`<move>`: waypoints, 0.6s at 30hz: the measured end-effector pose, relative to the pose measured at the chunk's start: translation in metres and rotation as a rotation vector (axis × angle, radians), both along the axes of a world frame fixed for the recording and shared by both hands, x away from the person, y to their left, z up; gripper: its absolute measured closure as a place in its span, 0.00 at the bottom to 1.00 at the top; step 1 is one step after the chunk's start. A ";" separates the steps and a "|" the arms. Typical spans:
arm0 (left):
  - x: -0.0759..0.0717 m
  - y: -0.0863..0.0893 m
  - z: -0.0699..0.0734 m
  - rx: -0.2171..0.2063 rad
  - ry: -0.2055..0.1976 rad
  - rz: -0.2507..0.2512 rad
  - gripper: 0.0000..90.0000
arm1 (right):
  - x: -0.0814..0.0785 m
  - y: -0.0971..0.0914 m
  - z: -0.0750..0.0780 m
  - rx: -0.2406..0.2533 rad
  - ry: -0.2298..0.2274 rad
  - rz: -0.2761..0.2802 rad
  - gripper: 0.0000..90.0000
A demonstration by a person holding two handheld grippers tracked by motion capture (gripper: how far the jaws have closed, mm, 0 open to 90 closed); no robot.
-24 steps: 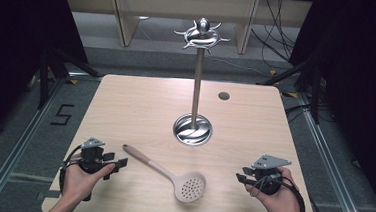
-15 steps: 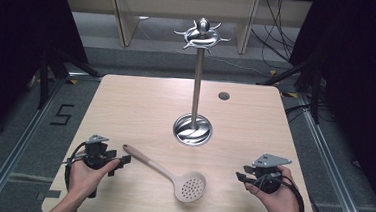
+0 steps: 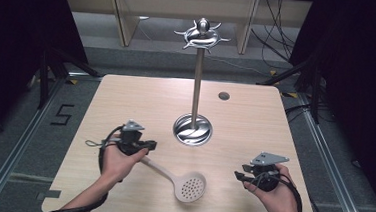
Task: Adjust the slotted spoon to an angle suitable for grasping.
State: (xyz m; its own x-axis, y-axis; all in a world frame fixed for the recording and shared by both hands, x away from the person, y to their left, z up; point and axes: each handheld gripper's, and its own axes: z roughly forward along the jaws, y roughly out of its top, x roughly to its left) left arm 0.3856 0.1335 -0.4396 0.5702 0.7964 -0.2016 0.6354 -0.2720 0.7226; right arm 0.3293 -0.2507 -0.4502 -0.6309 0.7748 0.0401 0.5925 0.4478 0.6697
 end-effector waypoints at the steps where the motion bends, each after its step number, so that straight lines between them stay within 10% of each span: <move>1: 0.001 -0.009 -0.002 0.005 0.014 -0.020 0.99 | 0.000 0.000 0.000 0.000 0.001 0.002 0.66; 8: -0.004 -0.063 -0.018 0.098 0.099 -0.146 1.00 | -0.001 -0.002 -0.001 -0.010 -0.010 0.011 0.64; 18: -0.009 -0.085 -0.040 0.212 0.139 -0.194 1.00 | 0.000 -0.001 -0.003 -0.017 0.010 0.022 0.63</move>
